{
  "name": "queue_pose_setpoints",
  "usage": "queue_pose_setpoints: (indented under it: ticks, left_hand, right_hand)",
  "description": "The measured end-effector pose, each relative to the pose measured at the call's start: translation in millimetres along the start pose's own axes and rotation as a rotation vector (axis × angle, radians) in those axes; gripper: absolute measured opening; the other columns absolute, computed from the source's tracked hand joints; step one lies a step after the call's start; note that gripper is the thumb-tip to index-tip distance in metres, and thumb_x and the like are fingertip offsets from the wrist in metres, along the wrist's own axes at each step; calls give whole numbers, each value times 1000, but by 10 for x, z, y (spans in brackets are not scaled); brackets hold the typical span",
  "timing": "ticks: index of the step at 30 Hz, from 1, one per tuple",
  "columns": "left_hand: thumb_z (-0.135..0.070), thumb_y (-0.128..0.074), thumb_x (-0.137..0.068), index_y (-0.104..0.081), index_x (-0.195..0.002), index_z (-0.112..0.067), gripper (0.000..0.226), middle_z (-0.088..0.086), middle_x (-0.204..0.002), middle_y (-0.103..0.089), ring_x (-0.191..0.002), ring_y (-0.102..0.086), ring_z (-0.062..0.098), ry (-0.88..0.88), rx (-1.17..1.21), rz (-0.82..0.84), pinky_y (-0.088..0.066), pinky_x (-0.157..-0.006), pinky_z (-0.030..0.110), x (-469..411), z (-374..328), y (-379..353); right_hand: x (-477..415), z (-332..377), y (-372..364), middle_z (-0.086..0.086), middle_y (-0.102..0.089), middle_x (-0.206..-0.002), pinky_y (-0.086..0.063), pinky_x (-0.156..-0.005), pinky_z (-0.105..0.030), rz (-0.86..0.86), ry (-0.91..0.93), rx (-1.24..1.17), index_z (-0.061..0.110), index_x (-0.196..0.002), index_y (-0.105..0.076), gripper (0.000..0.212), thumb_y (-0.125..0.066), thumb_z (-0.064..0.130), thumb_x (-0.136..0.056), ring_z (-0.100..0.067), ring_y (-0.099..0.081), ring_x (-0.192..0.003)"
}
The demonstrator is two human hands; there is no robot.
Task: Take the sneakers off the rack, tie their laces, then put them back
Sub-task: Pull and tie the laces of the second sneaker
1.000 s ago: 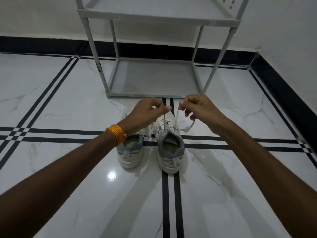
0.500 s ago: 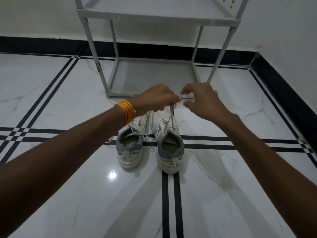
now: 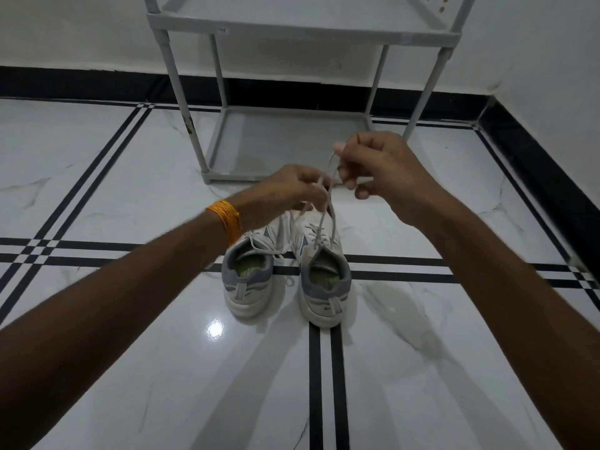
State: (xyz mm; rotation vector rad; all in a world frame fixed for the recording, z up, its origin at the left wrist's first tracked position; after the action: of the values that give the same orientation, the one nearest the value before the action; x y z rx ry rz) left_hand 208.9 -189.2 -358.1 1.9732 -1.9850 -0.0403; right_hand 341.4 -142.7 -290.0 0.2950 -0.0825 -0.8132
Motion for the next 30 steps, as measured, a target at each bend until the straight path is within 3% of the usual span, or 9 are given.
queue_pose_setpoints:
  ticks: [3, 9, 12, 15, 17, 19, 22, 27, 30]
  left_hand:
    - [2, -74, -72, -65, -107, -12, 39, 5, -89, -61, -77, -59, 13, -19, -258, -97, -52, -70, 27, -31, 109, -299]
    - [2, -66, -77, -53, -95, -8, 25, 8, -75, -62, -64, -57, 25, -488, -690, -633, -51, -57, 43, 11, -150, -229]
    - [-16, -70, -83, -53, -96, -9, 22, 7, -80, -64, -69, -59, 25, -599, -776, -676, -52, -60, 39, 111, -269, -154]
    - [-27, -66, -88, -65, -83, -11, 17, 4, -74, -66, -65, -57, 18, -625, -880, -647, -47, -62, 33, 137, -256, -109]
    - [-28, -65, -88, -70, -76, -9, 23, 4, -68, -68, -60, -57, 15, -468, -770, -561, -44, -60, 25, 72, -216, -96]
    - [-23, -64, -87, -71, -76, -4, 23, 5, -64, -65, -58, -54, 14, -156, -349, -403, -42, -55, 21, -11, -120, -69]
    - [-19, -60, -86, -65, -76, -6, 17, -3, -56, -51, -51, -41, 9, 140, 108, -273, -34, -43, 17, -42, -5, -71]
    - [-19, -57, -85, -58, -72, -12, 15, -1, -58, -48, -50, -36, 9, 153, 284, -254, -30, -43, 20, -92, 35, -42]
    - [-21, -61, -88, -65, -80, -8, 16, -3, -63, -51, -56, -41, 9, 88, 209, -303, -33, -48, 19, -82, 37, -10]
  right_hand:
    - [-80, 92, -42, -6, -63, -75, -49, -51, -23, -18, 18, -210, 10, -80, -58, 21, -54, 22, -97, -15, -61, -66]
    - [-187, -205, 56, -13, -68, -84, -60, -73, -29, -181, -75, -687, 5, -85, -58, 16, -52, 13, -98, -22, -70, -80]
    - [-189, -500, 83, -17, -68, -83, -61, -77, -29, -296, -215, -882, -2, -87, -60, 15, -52, 6, -97, -24, -71, -82]
    - [-176, -829, 71, -23, -65, -99, -61, -79, -34, -383, -446, -980, -5, -88, -59, 8, -53, -4, -93, -32, -68, -103]
    - [-114, -938, 19, -23, -61, -116, -59, -87, -37, -354, -568, -817, -5, -102, -59, 12, -55, -5, -90, -33, -65, -110]
    - [-52, -975, -3, -11, -58, -116, -55, -94, -37, -306, -576, -423, 6, -115, -56, 28, -62, 6, -88, -26, -60, -111]
    - [17, -725, 15, 0, -61, -105, -56, -88, -37, -338, -305, 105, 15, -117, -57, 34, -68, 24, -86, -18, -60, -100]
    - [66, -536, -175, -9, -71, -93, -60, -62, -30, -69, -160, -25, 11, -110, -60, 28, -72, 14, -85, -17, -72, -78]
    - [59, -647, -89, -5, -67, -72, -47, -53, -22, -145, -187, 16, 3, -96, -66, 21, -74, 18, -84, -6, -59, -54]
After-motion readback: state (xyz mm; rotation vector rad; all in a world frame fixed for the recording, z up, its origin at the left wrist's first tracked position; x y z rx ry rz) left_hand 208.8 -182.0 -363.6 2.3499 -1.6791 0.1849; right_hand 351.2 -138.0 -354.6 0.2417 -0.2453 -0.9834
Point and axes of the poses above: each hand's wrist, its own x-axis away from the middle knuckle, its own y-axis out of the back of the hand, z = x × y, the point moved 5 cm from there along -x, towards the middle knuckle
